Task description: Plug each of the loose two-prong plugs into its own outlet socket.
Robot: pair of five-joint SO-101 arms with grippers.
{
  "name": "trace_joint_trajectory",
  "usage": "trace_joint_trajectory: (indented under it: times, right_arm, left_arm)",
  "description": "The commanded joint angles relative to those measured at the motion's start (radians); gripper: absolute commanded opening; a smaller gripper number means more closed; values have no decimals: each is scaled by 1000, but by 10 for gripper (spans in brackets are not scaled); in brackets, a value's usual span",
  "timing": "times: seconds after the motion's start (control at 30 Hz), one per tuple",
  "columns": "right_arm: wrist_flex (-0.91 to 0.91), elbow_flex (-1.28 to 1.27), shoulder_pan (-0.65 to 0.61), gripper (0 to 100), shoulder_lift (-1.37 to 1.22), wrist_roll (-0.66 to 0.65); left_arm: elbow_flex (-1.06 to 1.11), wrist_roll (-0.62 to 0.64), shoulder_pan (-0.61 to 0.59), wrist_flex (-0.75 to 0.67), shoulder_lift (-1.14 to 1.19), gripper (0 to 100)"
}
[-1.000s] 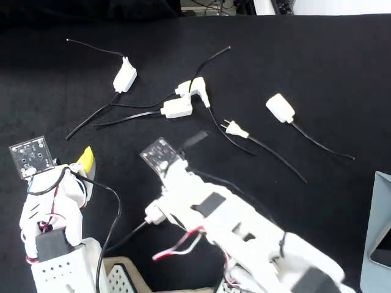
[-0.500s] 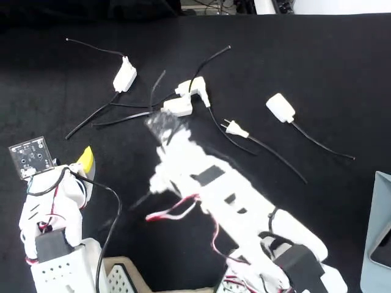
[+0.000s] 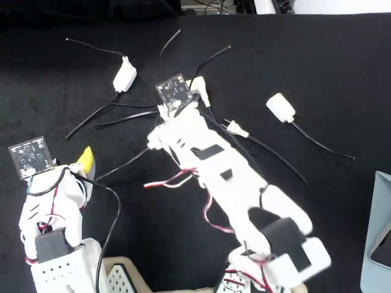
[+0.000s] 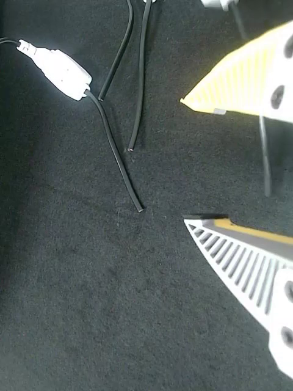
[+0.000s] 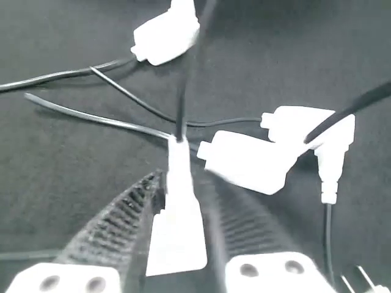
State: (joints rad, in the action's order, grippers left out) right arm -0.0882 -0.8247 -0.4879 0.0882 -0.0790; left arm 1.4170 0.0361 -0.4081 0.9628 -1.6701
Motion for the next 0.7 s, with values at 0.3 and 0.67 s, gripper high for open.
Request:
trace_joint_trajectory:
  times: [0.3,0.67]
  right_arm:
    - [-328,-97,104,181,424,51]
    - [-733,-5,281,258,458,509]
  left_arm:
    - [-1,3,-1,-25,-8,274]
    - [16,0,25,-43,-8,274]
